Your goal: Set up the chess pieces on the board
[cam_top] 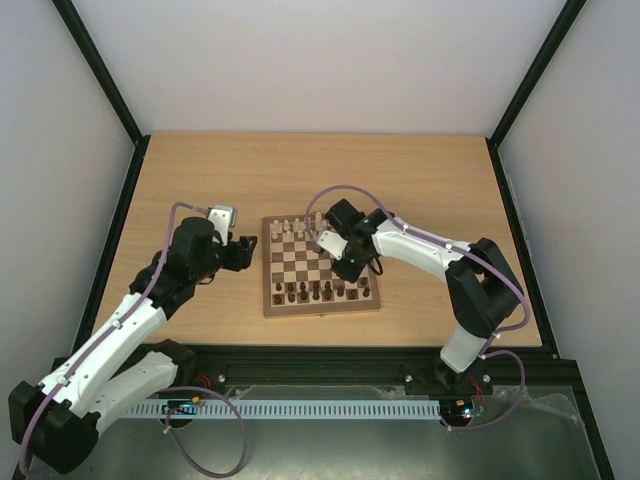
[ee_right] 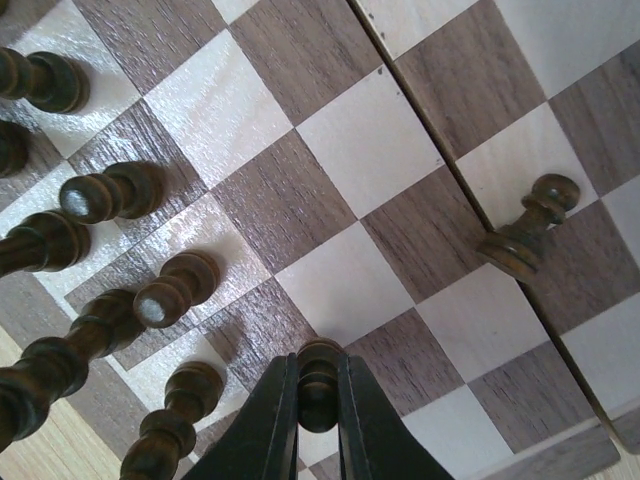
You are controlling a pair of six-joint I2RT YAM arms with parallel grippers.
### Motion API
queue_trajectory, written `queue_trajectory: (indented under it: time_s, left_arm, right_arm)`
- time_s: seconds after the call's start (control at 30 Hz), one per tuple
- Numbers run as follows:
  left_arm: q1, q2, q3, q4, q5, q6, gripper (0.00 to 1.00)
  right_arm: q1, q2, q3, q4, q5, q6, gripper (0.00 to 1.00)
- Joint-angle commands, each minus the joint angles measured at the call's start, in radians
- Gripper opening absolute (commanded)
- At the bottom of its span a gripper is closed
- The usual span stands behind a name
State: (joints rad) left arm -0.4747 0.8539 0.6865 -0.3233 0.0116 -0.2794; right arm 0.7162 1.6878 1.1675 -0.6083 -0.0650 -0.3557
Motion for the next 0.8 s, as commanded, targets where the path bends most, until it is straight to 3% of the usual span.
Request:
queue_trajectory:
  time_s: [0.0, 0.77]
  left_arm:
    - [0.04, -0.014, -0.011, 0.011, 0.046, 0.043, 0.69]
    - [0.052, 0.009, -0.01, 0.007, 0.064, 0.046, 0.69]
  right_arm:
    - [0.011, 0.033, 0.022, -0.018, -0.022, 0.0, 0.06]
    - [0.026, 0.063, 0.02, -0.033, -0.069, 0.01, 0.07]
